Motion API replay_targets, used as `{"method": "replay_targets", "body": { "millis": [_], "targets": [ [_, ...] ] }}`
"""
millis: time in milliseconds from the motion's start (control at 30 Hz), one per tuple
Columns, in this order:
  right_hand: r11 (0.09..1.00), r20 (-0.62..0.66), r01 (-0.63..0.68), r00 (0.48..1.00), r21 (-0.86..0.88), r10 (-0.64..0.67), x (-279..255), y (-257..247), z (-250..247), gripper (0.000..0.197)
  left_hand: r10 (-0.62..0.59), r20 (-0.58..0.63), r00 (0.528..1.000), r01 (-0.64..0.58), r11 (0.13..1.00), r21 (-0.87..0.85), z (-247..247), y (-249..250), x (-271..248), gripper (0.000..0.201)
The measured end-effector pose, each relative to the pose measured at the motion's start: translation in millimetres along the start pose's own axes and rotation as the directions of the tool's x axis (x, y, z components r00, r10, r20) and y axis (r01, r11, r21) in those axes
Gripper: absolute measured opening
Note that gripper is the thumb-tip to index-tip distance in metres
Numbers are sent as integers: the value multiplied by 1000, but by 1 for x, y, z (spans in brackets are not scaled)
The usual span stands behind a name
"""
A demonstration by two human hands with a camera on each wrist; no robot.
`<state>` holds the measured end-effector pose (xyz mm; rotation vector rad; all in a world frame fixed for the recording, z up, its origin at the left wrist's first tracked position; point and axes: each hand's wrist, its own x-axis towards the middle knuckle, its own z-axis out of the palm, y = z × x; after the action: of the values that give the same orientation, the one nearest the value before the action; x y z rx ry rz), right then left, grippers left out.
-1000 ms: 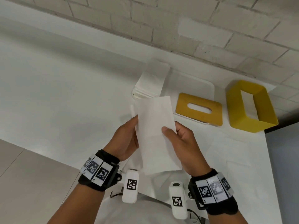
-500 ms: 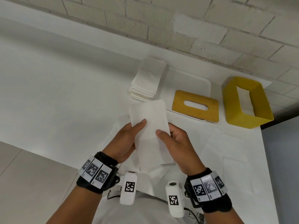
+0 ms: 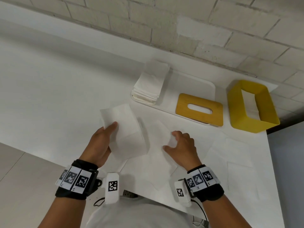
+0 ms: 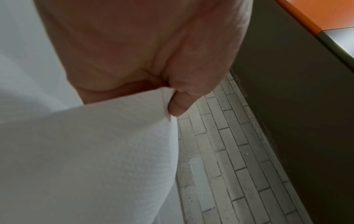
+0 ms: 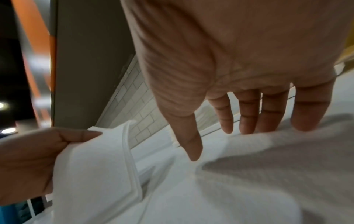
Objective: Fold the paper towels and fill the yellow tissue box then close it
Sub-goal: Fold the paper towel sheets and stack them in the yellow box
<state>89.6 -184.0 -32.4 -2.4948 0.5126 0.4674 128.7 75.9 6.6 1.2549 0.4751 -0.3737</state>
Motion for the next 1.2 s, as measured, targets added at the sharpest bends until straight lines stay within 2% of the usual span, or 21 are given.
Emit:
{"method": "replay_targets", "body": {
  "millis": [67,200,400,500,600,700,800,867,967,1033,1067,1133,1200],
  "targets": [
    [997,-39,-14,999,-70,11,2,-3,4,67,-6,-6,1000,6,1000,4,-3,-2,-2,21],
    [998,-3,-53,999,21,53,9,-2,1,69,-15,-11,1000,16,1000,21,-5,-9,-6,22],
    [996,41,-77,996,42,75,12,2,-4,40,-30,21,999,29,999,46,0,-12,-7,24],
    [996,48,-89,995,22,88,11,2,-5,34,-45,38,998,42,997,69,2,-13,-7,28],
    [995,40,-87,996,49,85,12,2,-6,37,-59,48,997,55,995,88,5,-14,-8,29],
    [979,43,-101,995,177,95,13,2,-8,39,-61,60,996,54,993,104,7,-13,-8,28],
    [958,59,-111,993,265,99,14,4,-10,64,-55,70,996,46,992,116,8,-14,-9,28],
    [961,59,-88,995,264,75,12,3,-14,63,-52,78,996,42,991,124,8,-14,-10,27],
    [960,11,19,1000,278,-23,9,0,-18,34,-51,91,995,39,991,130,8,-15,-11,27],
    [957,-46,71,997,280,-61,8,0,-22,23,-54,93,994,40,990,138,9,-15,-12,27],
    [954,-83,82,995,287,-61,7,0,-25,22,-54,94,994,41,989,141,9,-15,-12,28],
    [946,-198,121,978,301,-62,1,-6,-37,37,-56,96,994,41,988,150,11,-12,-12,29],
    [889,-377,268,919,371,-119,-14,-21,-56,42,-53,107,993,35,985,171,16,-8,-10,29]
  ]
}}
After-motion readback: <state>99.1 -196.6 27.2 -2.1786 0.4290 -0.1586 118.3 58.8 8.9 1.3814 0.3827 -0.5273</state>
